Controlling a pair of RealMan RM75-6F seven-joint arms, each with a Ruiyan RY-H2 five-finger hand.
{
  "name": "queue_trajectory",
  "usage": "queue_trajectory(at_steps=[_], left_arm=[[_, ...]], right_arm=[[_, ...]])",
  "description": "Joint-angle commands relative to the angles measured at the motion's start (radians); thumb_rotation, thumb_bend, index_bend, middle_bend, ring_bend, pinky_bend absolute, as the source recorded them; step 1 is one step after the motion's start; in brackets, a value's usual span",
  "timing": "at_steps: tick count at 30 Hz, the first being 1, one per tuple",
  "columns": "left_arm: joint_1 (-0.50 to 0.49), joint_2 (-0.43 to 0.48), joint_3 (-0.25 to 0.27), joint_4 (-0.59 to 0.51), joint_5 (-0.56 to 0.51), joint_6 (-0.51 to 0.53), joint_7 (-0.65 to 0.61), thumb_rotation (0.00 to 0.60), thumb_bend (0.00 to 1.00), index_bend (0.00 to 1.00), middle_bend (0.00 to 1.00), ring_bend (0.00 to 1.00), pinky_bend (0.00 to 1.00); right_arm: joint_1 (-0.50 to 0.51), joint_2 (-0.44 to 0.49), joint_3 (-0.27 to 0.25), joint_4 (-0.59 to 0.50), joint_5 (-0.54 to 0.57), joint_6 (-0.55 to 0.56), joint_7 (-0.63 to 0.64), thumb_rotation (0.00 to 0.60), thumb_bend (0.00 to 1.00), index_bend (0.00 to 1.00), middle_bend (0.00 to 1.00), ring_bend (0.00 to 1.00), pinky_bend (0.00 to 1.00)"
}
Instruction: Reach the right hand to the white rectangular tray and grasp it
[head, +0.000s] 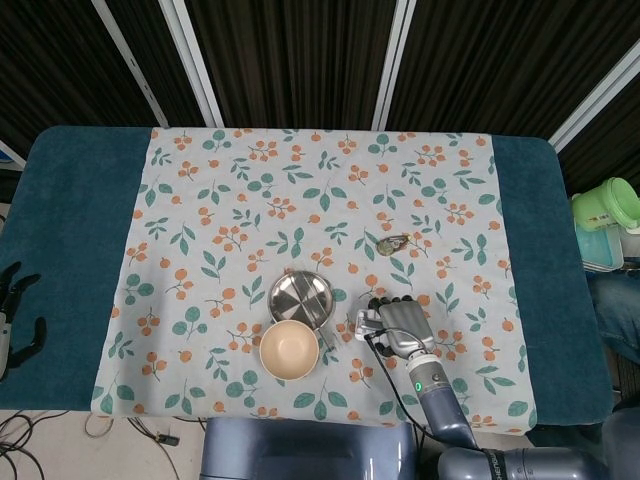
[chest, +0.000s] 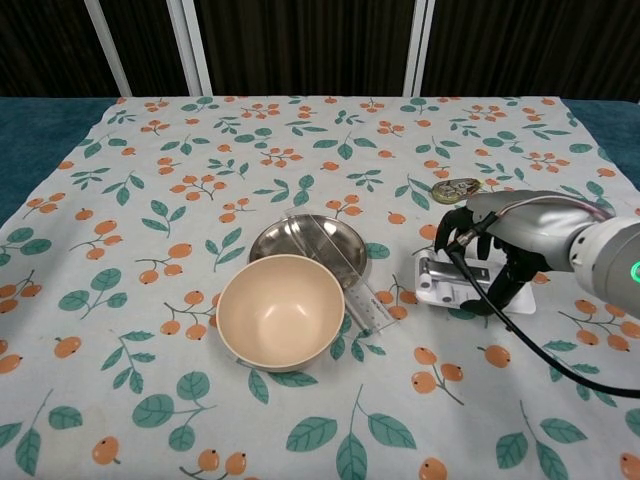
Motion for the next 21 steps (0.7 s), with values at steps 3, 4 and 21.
queue_trajectory(at_steps=[3,4,21], left_arm=[[0.000,-0.001,0.000,0.001,0.000,0.001,-0.001,0.600,0.49,0.17,0.04,0.04,0.00],[0.001,-0.001,0.000,0.001,0.000,0.001,-0.001,0.600,0.49,0.17,0.04,0.04,0.00],[0.000,-0.001,-0.001,-0.006,-0.004,-0.001,0.005,0.600,0.49,0.17,0.04,0.04,0.00]], right_arm=[[-0.012,0.087,0.033,-0.040,-0.009,-0.058,0.107,0.600,0.40,0.35,0.38,0.46,0.29],[-0.013,0.099,0.038,-0.043,-0.012,-0.067,0.125,0.600,0.40,0.35,0.38,0.46,0.29],[-0.117,0.417,0.301,-0.055,-0.104,-0.510,0.947,0.600,0.40,0.35,0.38,0.46,0.29]])
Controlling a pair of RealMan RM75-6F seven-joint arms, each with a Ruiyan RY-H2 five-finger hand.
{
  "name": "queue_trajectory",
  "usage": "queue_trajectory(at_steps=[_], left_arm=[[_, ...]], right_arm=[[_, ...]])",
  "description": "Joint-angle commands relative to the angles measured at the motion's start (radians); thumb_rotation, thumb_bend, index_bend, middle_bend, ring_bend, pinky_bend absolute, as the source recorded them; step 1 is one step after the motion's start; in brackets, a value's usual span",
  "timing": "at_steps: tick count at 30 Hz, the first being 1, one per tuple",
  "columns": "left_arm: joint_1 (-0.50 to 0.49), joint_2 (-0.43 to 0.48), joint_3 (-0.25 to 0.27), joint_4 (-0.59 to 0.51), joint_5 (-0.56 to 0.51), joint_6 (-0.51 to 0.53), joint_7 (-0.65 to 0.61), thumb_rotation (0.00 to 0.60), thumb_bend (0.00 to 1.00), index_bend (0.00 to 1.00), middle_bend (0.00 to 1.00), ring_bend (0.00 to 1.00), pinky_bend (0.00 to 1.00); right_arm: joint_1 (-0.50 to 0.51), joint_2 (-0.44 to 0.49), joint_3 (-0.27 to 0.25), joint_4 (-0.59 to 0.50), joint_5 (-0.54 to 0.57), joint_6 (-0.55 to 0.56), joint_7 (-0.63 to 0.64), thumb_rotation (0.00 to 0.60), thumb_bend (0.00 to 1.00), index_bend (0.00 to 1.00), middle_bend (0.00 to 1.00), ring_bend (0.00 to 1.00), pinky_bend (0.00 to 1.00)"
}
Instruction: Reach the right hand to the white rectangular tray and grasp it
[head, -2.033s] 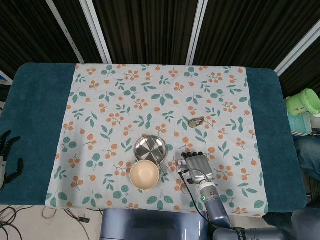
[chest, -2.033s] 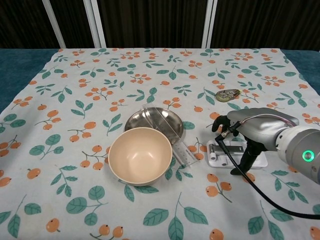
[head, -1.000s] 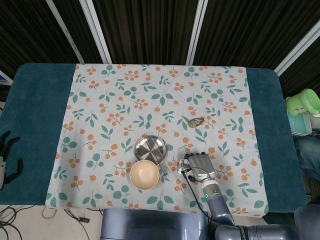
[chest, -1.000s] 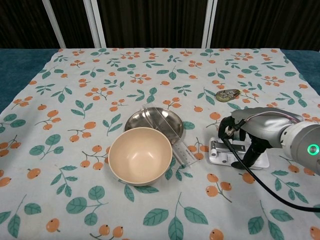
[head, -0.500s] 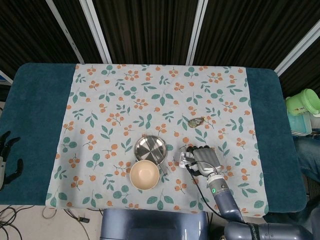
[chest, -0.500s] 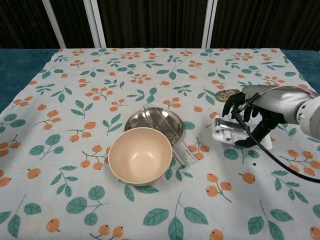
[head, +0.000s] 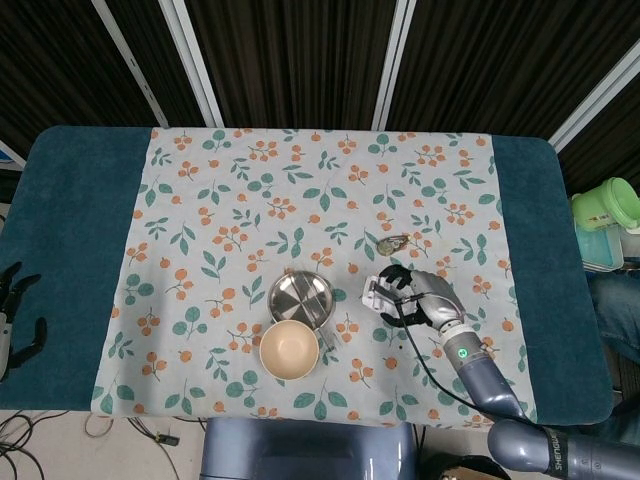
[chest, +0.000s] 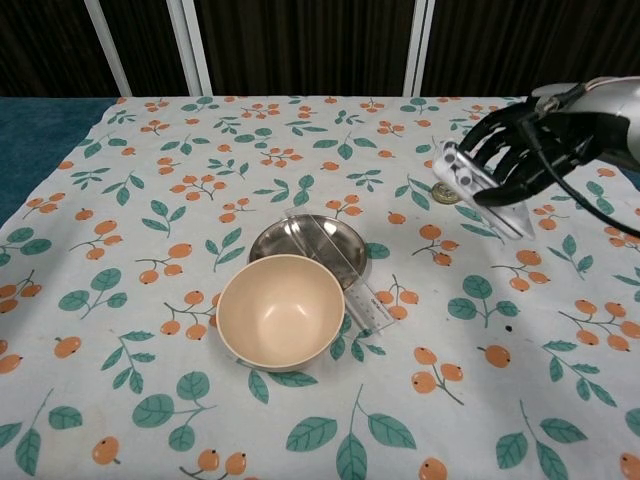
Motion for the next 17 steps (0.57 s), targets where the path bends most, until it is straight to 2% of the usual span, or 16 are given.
queue_trajectory(at_steps=[1,6,10,17], left_arm=[[0.000,0.000,0.000,-0.001,0.001,0.000,0.001,0.600,0.49,0.17,0.04,0.04,0.00],[0.000,-0.001,0.001,-0.003,0.000,0.001,0.004,0.600,0.49,0.17,0.04,0.04,0.00],[0.001,-0.001,0.002,-0.004,0.002,0.002,0.007,0.600,0.49,0.17,0.04,0.04,0.00],[0.002,-0.004,0.002,-0.001,0.002,0.005,0.010,0.600,0.49,0.17,0.04,0.04,0.00]], right_arm=[[-0.062,0.106,0.114,0.020,-0.082,-0.178,0.300,0.600,0.40,0.35,0.38,0.46,0.29],[-0.102,0.139,0.162,0.063,-0.199,-0.248,0.487,0.600,0.40,0.35,0.38,0.46,0.28],[-0.105,0.141,0.173,0.110,-0.274,-0.224,0.519,0.600,0.40,0.35,0.38,0.46,0.28],[-0.127,0.206,0.230,0.116,-0.343,-0.228,0.706,0.600,0.40,0.35,0.38,0.45,0.28]])
